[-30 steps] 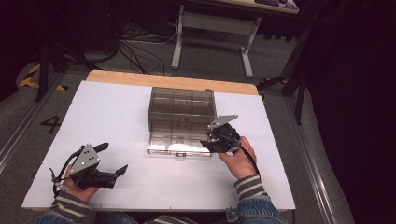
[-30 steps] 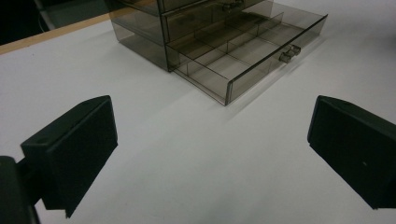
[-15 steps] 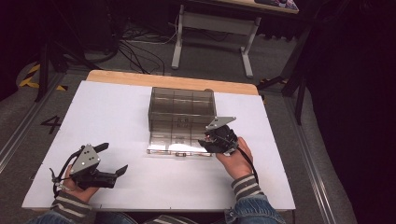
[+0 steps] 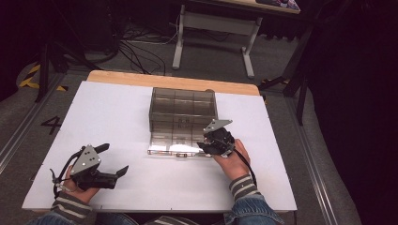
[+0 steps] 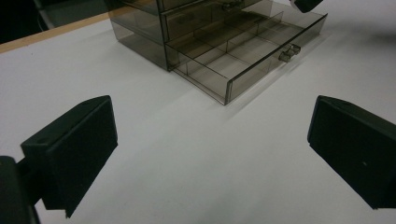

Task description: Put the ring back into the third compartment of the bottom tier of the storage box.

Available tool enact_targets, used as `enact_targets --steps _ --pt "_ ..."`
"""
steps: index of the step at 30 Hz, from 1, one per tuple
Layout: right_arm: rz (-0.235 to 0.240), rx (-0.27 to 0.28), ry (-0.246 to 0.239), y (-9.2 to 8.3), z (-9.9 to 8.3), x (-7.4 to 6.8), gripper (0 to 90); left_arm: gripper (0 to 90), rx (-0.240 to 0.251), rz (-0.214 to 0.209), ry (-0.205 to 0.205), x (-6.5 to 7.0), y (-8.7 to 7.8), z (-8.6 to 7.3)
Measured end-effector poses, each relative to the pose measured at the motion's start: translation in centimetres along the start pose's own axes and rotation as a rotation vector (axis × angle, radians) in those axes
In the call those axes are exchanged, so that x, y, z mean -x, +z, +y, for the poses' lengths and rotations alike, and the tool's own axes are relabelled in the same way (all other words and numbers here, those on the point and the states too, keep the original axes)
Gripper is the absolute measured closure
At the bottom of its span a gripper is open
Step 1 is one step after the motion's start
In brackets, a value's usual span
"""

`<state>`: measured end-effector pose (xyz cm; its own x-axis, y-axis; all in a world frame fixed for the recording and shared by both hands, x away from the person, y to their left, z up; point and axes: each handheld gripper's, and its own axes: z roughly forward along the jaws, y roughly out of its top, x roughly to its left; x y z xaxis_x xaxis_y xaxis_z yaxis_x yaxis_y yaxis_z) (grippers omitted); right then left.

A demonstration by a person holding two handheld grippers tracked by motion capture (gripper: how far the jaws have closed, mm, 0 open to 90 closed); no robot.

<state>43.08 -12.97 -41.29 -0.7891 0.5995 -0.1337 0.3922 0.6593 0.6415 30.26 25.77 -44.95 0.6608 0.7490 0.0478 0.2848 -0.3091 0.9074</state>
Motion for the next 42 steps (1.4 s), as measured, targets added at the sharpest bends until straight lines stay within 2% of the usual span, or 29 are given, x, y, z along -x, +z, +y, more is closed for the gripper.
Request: enact_targets --steps 11,29,36,42 --pt "0.011 -0.043 0.008 1.6 -0.4 0.3 57.9 2.3 0.001 0.000 -0.001 0.0 0.0 0.0" --pt "0.003 -0.084 0.004 2.8 -0.5 0.2 57.6 2.3 0.000 -0.001 0.000 0.0 0.0 0.0" --pt "-0.011 -0.072 -0.015 2.6 -0.4 0.0 53.2 2.3 0.000 -0.001 0.000 0.0 0.0 0.0" --pt "0.001 -0.016 -0.009 1.3 0.1 -0.2 58.0 2.3 0.001 -0.001 0.000 0.0 0.0 0.0"
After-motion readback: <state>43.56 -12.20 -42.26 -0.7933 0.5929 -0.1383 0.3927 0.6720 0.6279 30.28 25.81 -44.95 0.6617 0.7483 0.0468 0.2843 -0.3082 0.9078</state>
